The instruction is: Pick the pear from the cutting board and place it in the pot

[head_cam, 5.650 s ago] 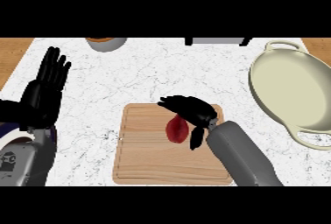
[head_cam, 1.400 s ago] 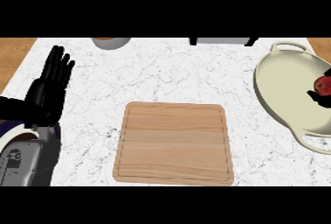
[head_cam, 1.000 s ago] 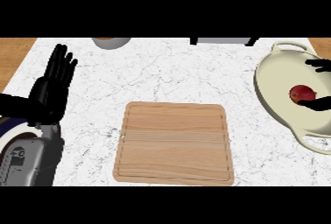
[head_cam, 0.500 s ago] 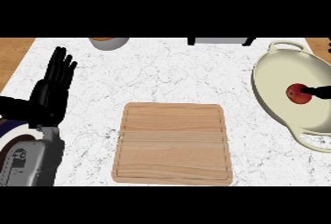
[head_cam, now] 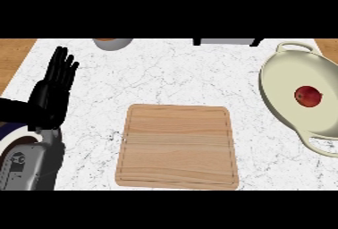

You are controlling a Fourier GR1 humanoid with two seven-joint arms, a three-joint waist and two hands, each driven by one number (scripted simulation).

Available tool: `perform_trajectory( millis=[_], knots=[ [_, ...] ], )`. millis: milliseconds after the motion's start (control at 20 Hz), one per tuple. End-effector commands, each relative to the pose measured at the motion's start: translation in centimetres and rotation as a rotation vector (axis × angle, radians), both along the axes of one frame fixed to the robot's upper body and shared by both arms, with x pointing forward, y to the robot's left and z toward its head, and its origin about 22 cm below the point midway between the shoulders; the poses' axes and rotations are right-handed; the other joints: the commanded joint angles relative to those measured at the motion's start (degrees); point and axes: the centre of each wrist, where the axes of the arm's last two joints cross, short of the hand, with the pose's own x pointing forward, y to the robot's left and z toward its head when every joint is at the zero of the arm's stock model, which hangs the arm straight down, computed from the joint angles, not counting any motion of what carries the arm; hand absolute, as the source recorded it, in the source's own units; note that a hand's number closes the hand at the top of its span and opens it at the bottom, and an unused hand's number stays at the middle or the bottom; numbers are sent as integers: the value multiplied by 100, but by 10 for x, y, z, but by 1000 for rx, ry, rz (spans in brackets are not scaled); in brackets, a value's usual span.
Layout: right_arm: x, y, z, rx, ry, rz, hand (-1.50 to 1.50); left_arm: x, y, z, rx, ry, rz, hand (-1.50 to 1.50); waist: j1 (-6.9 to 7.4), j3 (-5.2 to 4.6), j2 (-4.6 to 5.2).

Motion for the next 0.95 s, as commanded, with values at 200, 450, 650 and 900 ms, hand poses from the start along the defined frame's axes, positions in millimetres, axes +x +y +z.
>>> perform_trajectory(
  millis=[200,450,650,900],
  knots=[
    [-56,-52,5,89,-73,-36,-150,-4,1,-4,-2,-10,3,0,54,19,47],
    [-62,-64,29,77,-70,-70,-150,6,-15,9,5,-25,-19,0,86,27,64],
    [-96,-86,28,89,-81,-76,-150,-5,-1,-4,1,-20,6,0,85,42,76],
    [-112,-97,36,73,-87,-96,-150,1,-3,6,-15,-19,-11,0,56,49,74]
  ],
)
